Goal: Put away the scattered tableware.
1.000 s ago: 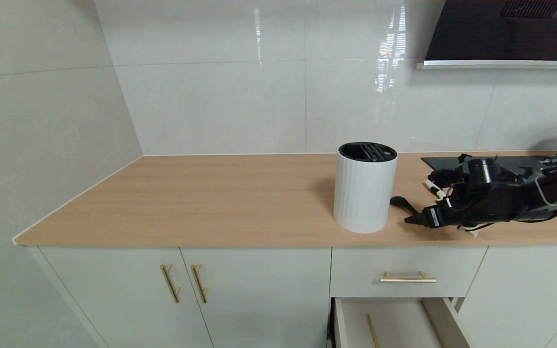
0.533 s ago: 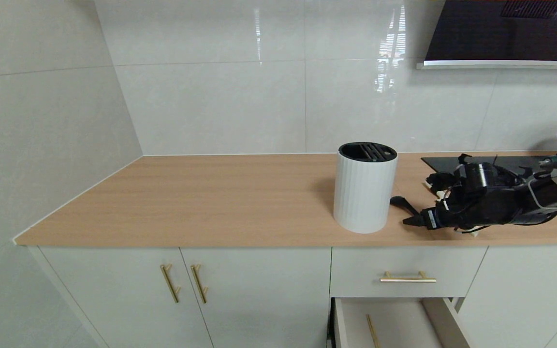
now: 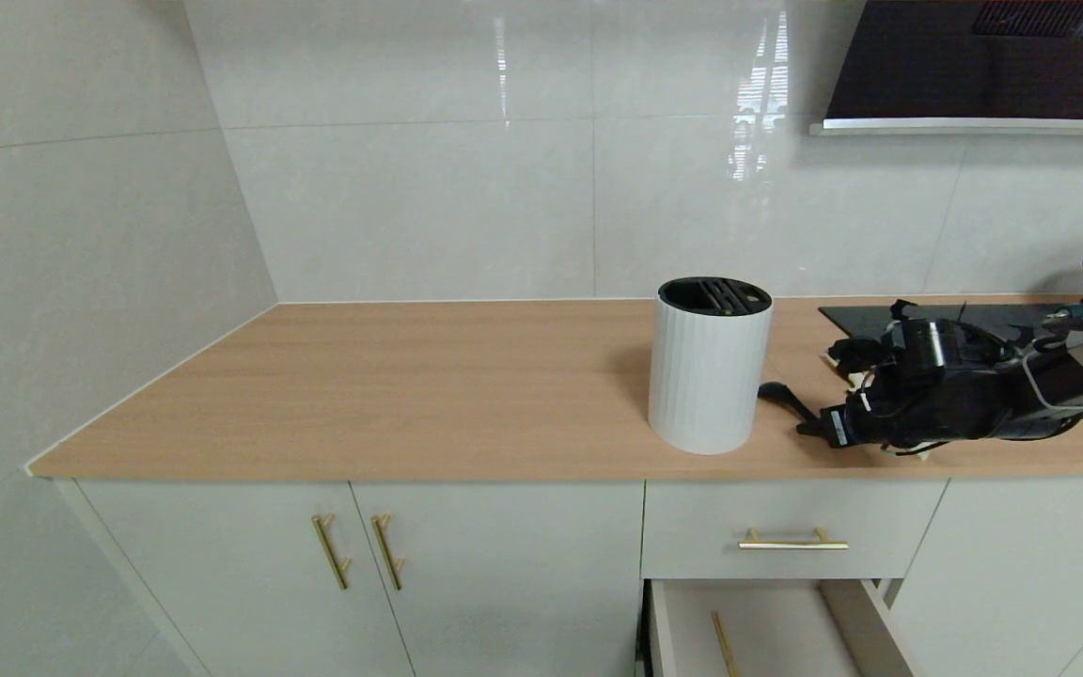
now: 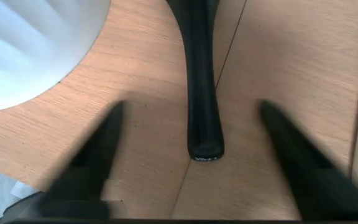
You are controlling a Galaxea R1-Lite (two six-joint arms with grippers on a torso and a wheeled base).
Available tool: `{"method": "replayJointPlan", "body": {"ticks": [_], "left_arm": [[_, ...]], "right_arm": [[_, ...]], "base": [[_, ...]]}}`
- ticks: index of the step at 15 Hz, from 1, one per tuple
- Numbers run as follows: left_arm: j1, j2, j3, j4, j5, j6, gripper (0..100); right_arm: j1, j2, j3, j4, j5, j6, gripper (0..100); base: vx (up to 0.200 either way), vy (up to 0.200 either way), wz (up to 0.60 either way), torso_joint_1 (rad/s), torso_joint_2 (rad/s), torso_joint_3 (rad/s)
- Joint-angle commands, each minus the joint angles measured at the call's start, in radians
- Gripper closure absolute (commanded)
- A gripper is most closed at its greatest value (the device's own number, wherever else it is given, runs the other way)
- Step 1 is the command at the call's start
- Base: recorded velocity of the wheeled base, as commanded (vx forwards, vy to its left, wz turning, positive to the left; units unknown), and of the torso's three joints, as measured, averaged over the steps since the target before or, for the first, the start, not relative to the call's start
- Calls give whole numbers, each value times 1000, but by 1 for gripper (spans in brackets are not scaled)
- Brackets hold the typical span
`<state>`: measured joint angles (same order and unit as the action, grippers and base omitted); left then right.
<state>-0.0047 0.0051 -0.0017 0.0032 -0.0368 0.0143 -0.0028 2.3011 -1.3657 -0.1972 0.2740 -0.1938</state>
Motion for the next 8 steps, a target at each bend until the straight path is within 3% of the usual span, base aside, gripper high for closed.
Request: {"method": "replayJointPlan", "body": {"ticks": [1,8], "left_arm": [[0,1,0,0,0,0,0],[0,1,0,0,0,0,0]], "right_arm": [[3,12,1,5,-1,-1,100],[4,9,-1,5,-6,-1,100]], "base": [[0,0,0,0,0,0],[0,0,0,0,0,0]]}}
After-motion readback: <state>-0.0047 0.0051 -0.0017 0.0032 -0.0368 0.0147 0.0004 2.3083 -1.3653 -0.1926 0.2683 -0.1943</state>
